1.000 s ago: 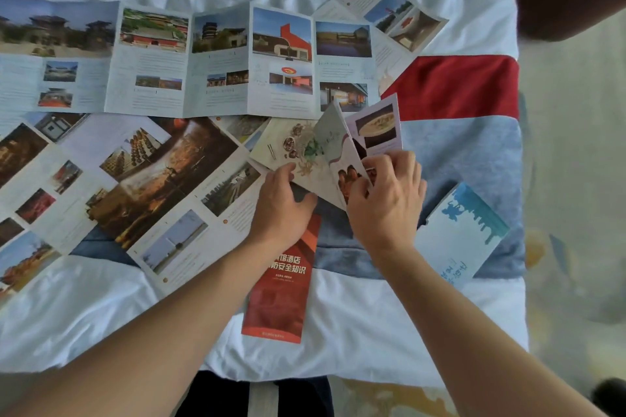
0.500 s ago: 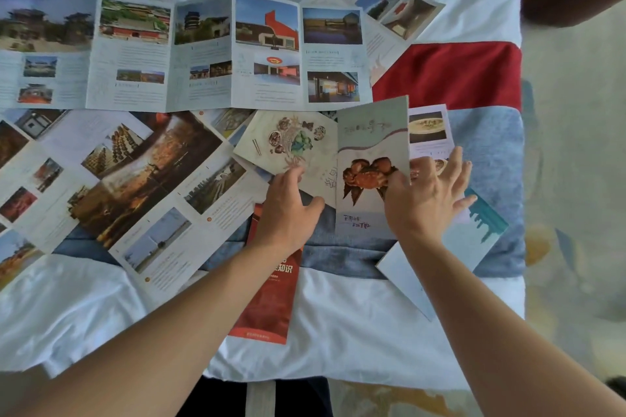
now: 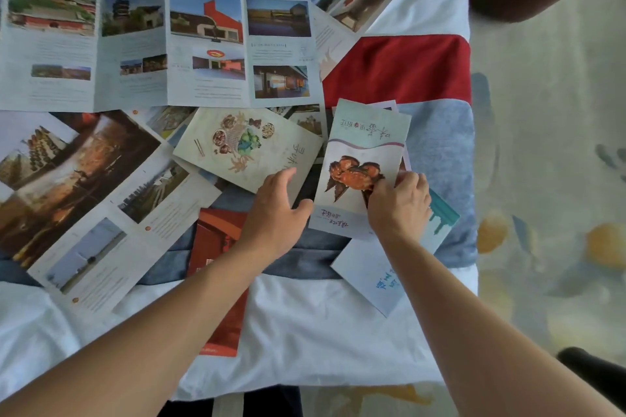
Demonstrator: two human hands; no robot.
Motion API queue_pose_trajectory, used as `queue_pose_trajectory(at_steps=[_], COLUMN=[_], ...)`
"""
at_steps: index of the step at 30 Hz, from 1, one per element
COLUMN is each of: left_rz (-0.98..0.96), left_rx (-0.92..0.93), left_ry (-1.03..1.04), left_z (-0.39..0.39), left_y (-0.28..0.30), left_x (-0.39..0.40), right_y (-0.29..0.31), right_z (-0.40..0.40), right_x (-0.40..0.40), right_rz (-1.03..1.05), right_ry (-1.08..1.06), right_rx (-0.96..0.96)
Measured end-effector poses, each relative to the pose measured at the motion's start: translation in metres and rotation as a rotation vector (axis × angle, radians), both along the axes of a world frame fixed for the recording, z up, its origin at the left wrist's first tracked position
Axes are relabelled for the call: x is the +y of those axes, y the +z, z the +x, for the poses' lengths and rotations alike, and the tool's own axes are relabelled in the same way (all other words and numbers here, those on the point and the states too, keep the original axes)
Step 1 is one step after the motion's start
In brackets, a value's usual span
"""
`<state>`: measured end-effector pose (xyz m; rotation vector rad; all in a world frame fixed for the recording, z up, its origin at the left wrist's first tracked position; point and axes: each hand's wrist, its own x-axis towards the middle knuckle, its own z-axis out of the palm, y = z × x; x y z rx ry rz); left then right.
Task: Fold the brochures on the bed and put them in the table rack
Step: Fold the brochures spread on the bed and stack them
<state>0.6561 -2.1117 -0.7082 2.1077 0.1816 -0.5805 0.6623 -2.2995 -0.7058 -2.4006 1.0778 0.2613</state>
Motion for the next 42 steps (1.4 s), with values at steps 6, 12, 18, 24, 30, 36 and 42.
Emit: queue_pose_trajectory(at_steps=[6,12,18,24,30,36,42], left_rz=[-0.051,-0.059,-0.028,-0.049,-0.013,0.083,0.165], left_rx=[0.028,0.041,0.046,0.098,0.066,-0.044,-0.234], left_ry=[-0.062,-0.080,-0.129,-0.069,0.168,0.183,-0.127], left_z=[0.006,0.012,0.013,0.015,0.026,0.036,0.031], left_y=[0.004,0.001,-0.006,-0.004,0.004,0.007,0.011], left_x=[-0.041,-0.057,-0.072,-0.077,-0.061,-0.029,-0.004], right_y=[0.001,-0.004,-0.007,-0.002,0.009,0.012,0.018], right_z=[0.001,0.002,0.000,-0.001,0.004,-0.011,-0.007], right_x=[-0.011,-0.021,-0.035,-0.037,-0.022,0.005,0.029], right_rz=[-0.012,-0.015,0.004,0.285,0.578,0.424,-0.193], right_ry=[0.016,0.006,0.007,-0.051,-0.264,-0.081,0.837], right_rx=[-0.018,-0.075,-0.180,-0.173,-0.227,-0.216,-0.228])
